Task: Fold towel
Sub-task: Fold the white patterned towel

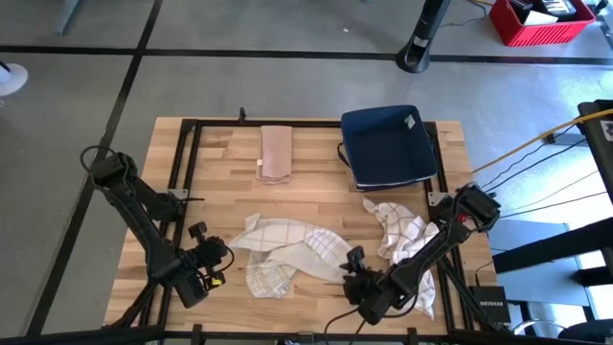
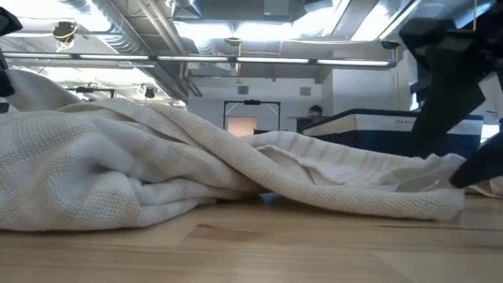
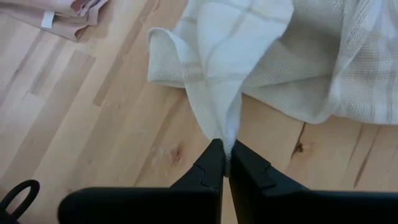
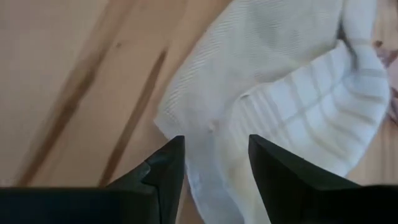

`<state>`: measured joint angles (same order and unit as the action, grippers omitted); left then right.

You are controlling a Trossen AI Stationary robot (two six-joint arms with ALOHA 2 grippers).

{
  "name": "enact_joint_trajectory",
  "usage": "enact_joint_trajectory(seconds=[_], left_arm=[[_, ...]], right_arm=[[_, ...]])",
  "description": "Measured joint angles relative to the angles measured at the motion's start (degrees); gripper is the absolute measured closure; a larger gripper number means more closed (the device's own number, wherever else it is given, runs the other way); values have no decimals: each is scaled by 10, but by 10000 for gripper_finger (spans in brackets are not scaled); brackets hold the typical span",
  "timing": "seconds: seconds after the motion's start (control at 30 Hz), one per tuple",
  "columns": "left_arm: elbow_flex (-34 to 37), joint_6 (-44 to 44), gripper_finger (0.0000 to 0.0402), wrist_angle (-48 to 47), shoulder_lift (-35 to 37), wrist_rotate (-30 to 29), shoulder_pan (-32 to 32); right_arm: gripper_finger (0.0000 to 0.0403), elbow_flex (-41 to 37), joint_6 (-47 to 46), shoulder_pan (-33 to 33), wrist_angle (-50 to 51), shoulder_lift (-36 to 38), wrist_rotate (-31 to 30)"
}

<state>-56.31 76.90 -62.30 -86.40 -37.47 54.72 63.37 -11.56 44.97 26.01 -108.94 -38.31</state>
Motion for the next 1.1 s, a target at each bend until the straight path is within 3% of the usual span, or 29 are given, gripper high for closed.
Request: enact_joint_trajectory(seconds=[0.27,0.5,0.6,0.7,0.8,0.97,1.1], left_arm=[[0,0,396,2,0,0,0],[0,0,396,2,0,0,0],[0,-1,396,2,0,-2,0],[-14,-13,396,-26,6,-2,-1],[-67,5,396,-113,17,-8,0],[-187,41,396,-283,22,-103,3],[-255,-88,396,-239,55,-165,-19]], right_arm=[[271,0,-4,-18,-11,-1,-15],[356,0,-10,-47,-7,-1,34],[394,11,-45,-50,0,1,22],[391,37,-79,-48,46,28,-25],[398,85,-105,-35,135,78,-88],[398,178,-125,-13,245,171,-210],[397,219,-122,-16,261,236,-250]])
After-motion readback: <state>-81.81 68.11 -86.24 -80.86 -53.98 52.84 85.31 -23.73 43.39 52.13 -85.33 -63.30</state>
